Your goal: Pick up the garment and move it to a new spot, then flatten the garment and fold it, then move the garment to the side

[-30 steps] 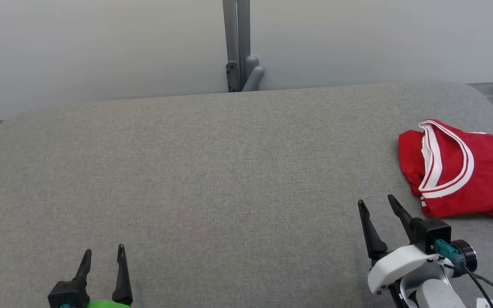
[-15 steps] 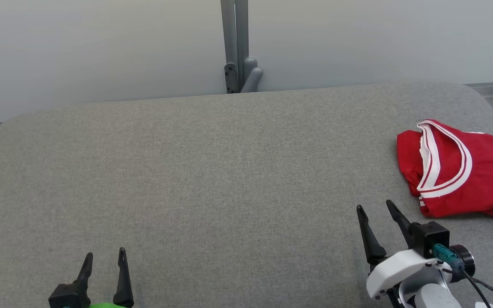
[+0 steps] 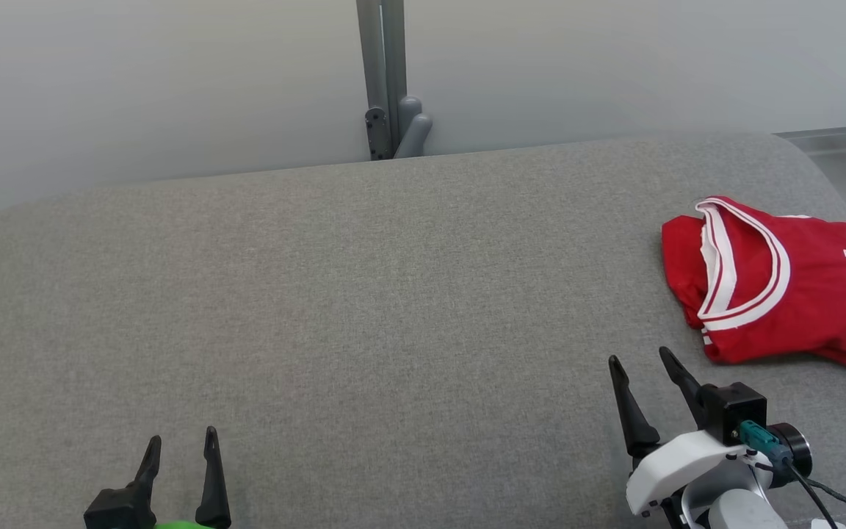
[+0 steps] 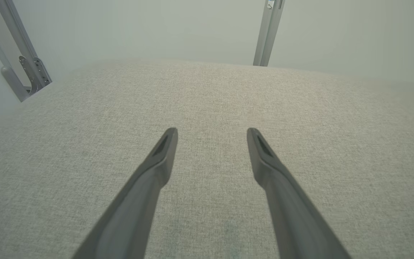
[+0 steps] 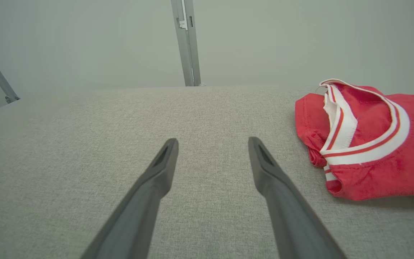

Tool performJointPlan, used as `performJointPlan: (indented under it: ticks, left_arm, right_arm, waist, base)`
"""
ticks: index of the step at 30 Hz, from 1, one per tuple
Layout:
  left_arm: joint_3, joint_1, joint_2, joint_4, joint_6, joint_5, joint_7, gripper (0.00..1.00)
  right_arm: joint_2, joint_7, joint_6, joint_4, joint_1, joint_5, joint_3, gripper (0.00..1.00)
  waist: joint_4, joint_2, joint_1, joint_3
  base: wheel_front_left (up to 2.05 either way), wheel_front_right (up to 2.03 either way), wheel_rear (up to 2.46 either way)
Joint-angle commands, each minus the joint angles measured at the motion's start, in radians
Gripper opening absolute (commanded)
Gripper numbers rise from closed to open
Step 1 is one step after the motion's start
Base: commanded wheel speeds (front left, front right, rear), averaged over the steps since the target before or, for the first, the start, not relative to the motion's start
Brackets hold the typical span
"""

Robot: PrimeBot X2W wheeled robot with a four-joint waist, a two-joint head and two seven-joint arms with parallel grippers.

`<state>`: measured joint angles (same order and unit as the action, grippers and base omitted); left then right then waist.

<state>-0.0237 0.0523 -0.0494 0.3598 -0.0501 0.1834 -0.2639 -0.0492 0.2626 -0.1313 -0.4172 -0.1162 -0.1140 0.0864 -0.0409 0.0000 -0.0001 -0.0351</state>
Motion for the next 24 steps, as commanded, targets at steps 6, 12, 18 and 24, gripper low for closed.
performJointPlan:
  ticks: [6,12,18,24]
  left_arm:
    - [0.002,0.003,-0.004,0.003,0.002,0.004,0.0,1.0]
    - [0.01,0.004,-0.004,0.005,-0.014,0.025,0.0,1.0]
    - [0.003,-0.006,0.007,0.043,-0.013,0.049,0.013,0.0]
    - [-0.009,-0.024,0.006,0.029,-0.02,0.185,0.05,0.0]
  right_arm:
    - [-0.004,0.003,0.001,-0.008,0.0,-0.009,0.004,1.0]
    - [-0.004,0.003,0.001,-0.009,-0.004,-0.025,0.012,1.0]
    - [0.004,-0.013,0.0,-0.039,0.023,-0.053,0.006,0.0]
    - [0.003,-0.049,0.0,-0.019,0.019,-0.194,-0.014,0.0]
  waist:
    - [-0.019,0.0,0.0001,0.004]
    - [-0.021,0.0,0.0001,0.006]
    - [-0.021,0.0,0.0001,0.006]
    - [-0.017,0.0,0.0001,0.008]
  base:
    - [0.0,0.0,0.0]
    - [0.0,0.0,0.0]
    - [0.0,0.0,0.0]
    - [0.0,0.0,0.0]
